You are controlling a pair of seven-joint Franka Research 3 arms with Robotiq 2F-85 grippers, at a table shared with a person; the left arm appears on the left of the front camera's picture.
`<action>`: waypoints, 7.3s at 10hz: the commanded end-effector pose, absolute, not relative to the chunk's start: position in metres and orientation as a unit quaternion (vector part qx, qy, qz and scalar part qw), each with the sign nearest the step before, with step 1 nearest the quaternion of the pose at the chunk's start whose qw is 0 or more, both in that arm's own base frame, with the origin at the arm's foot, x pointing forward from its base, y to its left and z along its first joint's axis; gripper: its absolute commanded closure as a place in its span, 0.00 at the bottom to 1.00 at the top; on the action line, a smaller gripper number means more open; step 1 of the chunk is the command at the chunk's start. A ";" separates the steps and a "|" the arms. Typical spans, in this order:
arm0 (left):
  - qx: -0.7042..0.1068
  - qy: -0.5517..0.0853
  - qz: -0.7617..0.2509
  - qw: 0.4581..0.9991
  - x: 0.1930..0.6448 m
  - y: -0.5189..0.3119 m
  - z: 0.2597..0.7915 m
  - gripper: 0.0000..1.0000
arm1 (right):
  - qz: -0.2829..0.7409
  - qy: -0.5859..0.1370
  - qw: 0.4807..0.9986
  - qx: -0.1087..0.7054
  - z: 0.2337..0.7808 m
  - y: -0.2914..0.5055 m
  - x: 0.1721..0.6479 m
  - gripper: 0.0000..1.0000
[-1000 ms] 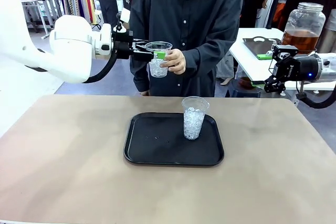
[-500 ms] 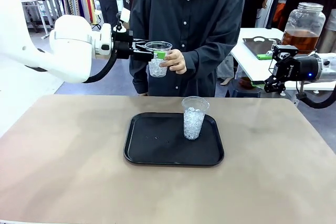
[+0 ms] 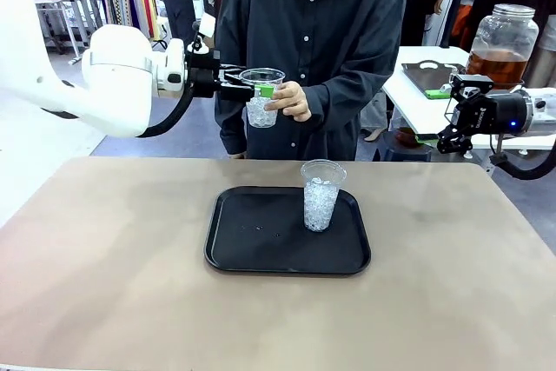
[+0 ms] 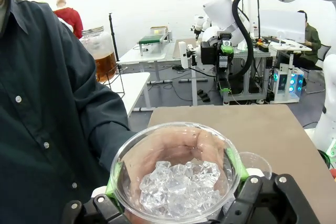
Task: Pour the drink into the iced cup.
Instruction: Open the gripper to release the iced cup you were holding, then pick up the iced cup indicated by the human and present it to them.
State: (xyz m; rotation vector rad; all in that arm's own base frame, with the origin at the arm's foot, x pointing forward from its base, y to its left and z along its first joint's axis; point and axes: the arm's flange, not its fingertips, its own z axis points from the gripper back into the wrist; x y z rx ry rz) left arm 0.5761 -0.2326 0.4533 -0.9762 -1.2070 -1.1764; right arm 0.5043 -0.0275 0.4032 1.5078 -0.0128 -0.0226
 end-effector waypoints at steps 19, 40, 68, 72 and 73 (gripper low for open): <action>-0.449 -0.506 -0.476 0.562 0.536 -0.054 0.303 0.00 | -0.009 -0.007 0.729 0.684 0.404 -0.027 0.504 0.00; -0.449 -0.506 -0.476 0.562 0.536 -0.054 0.303 0.00 | -0.009 -0.007 0.729 0.684 0.404 -0.027 0.504 0.00; -0.449 -0.506 -0.476 0.562 0.536 -0.054 0.303 0.00 | -0.009 -0.007 0.729 0.684 0.404 -0.027 0.504 0.00; -0.449 -0.506 -0.476 0.562 0.536 -0.054 0.303 0.00 | -0.009 -0.007 0.729 0.684 0.404 -0.027 0.504 0.00; -0.449 -0.506 -0.476 0.562 0.536 -0.054 0.303 0.00 | -0.009 -0.007 0.729 0.684 0.404 -0.027 0.504 0.00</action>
